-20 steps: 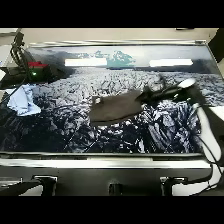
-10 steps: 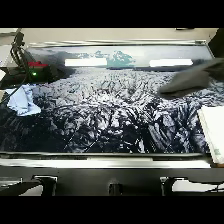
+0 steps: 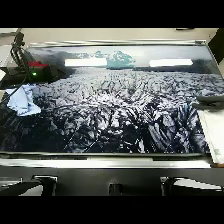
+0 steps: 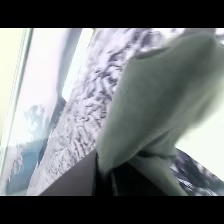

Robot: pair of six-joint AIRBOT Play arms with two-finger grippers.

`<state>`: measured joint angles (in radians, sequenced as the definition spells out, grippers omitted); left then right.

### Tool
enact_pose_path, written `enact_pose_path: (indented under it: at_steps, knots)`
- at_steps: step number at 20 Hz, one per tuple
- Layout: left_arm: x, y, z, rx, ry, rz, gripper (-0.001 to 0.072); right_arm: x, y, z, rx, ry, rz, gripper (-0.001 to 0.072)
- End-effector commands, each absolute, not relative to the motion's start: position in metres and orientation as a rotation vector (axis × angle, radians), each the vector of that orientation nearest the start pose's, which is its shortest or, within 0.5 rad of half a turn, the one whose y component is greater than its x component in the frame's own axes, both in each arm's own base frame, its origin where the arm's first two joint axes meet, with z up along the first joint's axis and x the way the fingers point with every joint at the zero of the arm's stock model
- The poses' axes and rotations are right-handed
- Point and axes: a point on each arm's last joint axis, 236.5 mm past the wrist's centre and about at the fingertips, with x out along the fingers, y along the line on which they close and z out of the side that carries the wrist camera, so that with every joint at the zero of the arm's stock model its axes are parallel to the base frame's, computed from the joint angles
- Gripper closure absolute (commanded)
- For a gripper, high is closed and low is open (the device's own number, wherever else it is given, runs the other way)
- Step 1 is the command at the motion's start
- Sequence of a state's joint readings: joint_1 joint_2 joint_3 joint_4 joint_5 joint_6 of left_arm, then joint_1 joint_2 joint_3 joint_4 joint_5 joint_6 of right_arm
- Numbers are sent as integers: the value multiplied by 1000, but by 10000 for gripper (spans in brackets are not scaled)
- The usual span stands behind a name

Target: Fold the clothes and pants, and hang the long-sleeved shirts on hangers.

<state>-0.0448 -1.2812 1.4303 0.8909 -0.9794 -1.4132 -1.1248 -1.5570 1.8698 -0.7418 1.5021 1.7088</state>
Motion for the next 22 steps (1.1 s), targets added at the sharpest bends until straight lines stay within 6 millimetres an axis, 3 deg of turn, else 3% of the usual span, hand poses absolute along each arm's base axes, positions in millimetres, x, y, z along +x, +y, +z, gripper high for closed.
enact_pose_path:
  at_steps: [1, 4, 8, 11, 14, 16, 21, 22]
  knots:
    - [460, -144, 181, -428, 771, -475, 677, 298, -343, 185, 1255, 649, -466, 670]
    - [460, -144, 181, -428, 771, -475, 677, 259, -350, 173, 1226, 725, -604, 669]
    - [460, -144, 181, -428, 771, -475, 677, 189, -339, 121, 1206, 1012, -835, 669]
    - [460, -145, 181, -428, 771, -476, 677, 150, -319, 79, 1222, 1155, -939, 668]
    - [459, -149, 182, -433, 772, -485, 677, 132, -310, 38, 1222, 1231, -984, 668]
    - [458, -150, 182, -434, 772, -490, 676, 128, -310, 21, 1213, 1243, -992, 667]
    - [458, -152, 182, -433, 772, -492, 677, 120, -311, 12, 1201, 1270, -1018, 666]
    - [458, -152, 182, -433, 772, -492, 677, 120, -311, 12, 1202, 1269, -1018, 612]
